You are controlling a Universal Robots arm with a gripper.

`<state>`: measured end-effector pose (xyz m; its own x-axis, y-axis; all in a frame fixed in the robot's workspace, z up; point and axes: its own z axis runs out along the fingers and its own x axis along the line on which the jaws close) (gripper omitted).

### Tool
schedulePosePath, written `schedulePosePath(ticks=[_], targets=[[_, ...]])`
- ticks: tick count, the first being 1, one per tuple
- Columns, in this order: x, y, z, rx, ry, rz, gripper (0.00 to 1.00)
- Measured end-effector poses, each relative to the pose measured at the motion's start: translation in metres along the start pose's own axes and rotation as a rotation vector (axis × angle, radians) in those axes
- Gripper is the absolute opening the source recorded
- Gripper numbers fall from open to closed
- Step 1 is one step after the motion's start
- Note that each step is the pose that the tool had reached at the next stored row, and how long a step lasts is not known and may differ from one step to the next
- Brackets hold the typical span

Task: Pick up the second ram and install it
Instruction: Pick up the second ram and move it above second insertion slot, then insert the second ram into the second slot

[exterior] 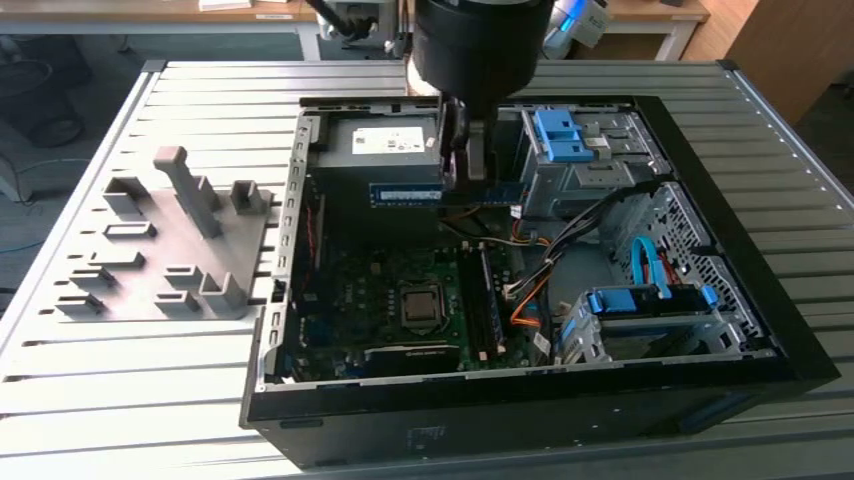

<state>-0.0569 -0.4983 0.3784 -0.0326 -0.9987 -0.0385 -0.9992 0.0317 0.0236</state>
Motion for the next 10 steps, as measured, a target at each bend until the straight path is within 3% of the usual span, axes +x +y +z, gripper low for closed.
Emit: schedulePosePath(ticks=[10], targets=[[0.0014,0.0,0.0,0.0,-0.0001,0.0,0.14]])
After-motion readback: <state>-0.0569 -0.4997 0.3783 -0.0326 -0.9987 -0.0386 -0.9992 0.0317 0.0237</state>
